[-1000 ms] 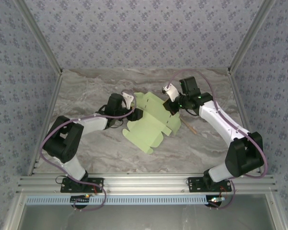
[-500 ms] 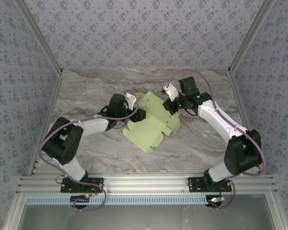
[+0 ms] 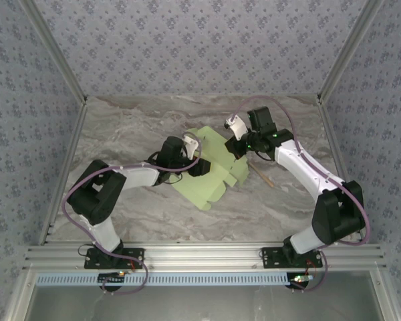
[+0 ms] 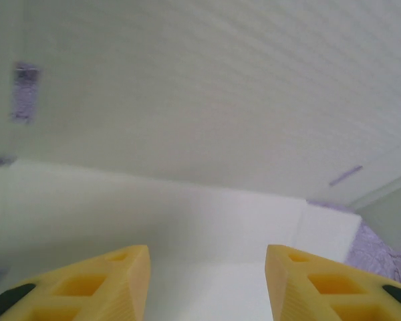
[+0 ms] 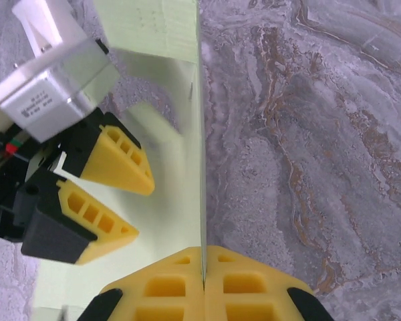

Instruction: Fold the paper box

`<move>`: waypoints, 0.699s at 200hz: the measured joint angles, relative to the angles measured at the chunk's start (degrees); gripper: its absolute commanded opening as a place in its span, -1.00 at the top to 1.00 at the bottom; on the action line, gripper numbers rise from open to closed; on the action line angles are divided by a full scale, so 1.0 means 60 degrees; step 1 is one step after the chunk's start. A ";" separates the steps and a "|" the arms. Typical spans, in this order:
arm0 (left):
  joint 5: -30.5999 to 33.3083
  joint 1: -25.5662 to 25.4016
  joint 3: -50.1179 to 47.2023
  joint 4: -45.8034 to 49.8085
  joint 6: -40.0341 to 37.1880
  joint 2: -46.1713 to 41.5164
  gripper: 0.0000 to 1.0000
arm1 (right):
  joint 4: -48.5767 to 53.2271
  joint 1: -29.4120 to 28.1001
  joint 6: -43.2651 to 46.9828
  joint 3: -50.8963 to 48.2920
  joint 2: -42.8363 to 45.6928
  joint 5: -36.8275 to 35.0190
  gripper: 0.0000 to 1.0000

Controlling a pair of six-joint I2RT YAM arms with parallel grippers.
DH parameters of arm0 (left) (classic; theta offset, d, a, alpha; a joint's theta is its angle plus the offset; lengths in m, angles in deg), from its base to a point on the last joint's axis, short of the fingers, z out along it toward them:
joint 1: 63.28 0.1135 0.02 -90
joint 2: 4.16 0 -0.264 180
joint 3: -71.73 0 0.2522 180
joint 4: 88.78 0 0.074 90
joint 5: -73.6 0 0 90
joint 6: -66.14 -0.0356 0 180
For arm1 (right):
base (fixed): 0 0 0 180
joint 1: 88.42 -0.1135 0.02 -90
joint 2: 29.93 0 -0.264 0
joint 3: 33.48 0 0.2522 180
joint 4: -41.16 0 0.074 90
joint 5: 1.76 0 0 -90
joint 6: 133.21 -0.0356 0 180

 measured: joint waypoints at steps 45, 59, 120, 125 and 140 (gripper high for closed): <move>0.0157 -0.0047 -0.0142 0.0193 -0.0040 -0.0364 -0.01 | -0.0011 0.0000 0.0025 0.0000 0.0000 -0.0215 1.00; 0.0313 -0.0047 -0.0397 0.0284 -0.0076 -0.0896 -0.03 | -0.0004 0.0000 0.0084 0.0000 0.0000 -0.0382 1.00; 0.1228 0.0601 -0.1304 0.0969 -0.0109 -0.3228 -0.19 | 0.0029 -0.0138 0.0477 0.0000 0.0000 -0.0976 1.00; 0.1286 0.0692 -0.1300 0.1005 -0.0109 -0.3228 -0.20 | 0.0029 -0.0171 0.0492 0.0000 0.0000 -0.1002 1.00; 0.1435 0.0925 -0.1275 0.1249 -0.0157 -0.3133 -0.21 | 0.0029 -0.0240 0.0517 0.0000 0.0000 -0.1020 1.00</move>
